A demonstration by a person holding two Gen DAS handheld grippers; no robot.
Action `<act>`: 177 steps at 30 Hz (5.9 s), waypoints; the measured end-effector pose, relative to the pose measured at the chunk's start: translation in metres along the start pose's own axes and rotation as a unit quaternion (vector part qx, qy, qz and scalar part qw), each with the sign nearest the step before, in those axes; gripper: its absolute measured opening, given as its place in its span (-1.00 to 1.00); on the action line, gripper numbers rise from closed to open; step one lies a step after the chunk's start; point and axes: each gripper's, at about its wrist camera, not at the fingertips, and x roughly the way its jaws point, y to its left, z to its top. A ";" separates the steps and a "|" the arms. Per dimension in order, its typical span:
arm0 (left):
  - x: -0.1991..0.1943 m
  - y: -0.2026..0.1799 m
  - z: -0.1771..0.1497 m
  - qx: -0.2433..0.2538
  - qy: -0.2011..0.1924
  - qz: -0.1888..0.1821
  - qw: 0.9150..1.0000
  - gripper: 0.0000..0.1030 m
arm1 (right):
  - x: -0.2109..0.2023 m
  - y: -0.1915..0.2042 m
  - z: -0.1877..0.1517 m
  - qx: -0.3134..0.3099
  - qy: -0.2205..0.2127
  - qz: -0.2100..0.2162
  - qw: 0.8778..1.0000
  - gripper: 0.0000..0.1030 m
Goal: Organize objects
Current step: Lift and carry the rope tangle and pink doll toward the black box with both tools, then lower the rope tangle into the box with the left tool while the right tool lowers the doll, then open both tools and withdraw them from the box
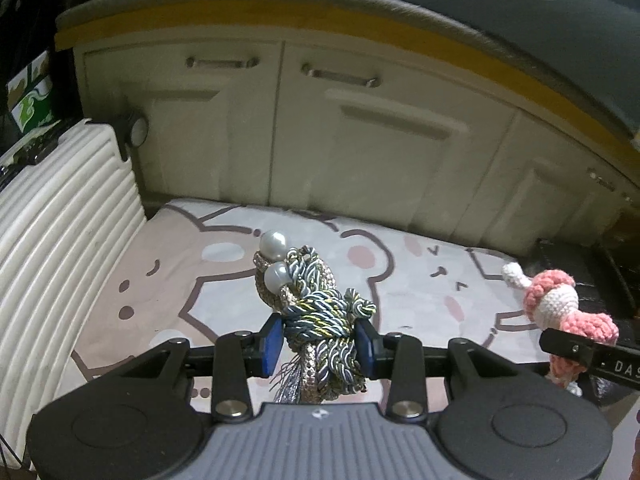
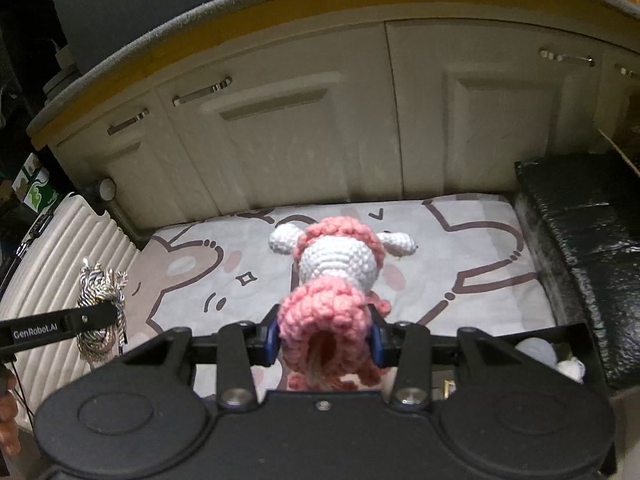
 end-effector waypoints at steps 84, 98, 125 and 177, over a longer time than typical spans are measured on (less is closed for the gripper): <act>0.090 -0.245 -0.066 0.148 0.128 -0.200 0.960 -0.03 | -0.024 -0.146 -0.090 -0.201 0.215 -0.068 0.953 0.02; 0.091 -0.245 -0.066 0.151 0.132 -0.199 0.959 -0.03 | -0.044 -0.172 -0.058 -0.135 0.132 -0.132 0.973 -0.10; 0.092 -0.239 -0.063 0.152 0.132 -0.196 0.960 -0.03 | 0.000 -0.146 -0.074 -0.177 0.152 -0.041 0.972 -0.05; -0.099 -0.170 -0.093 0.182 -0.005 -0.112 0.977 0.98 | -0.207 -0.097 -0.083 0.003 -0.015 -0.131 0.991 0.96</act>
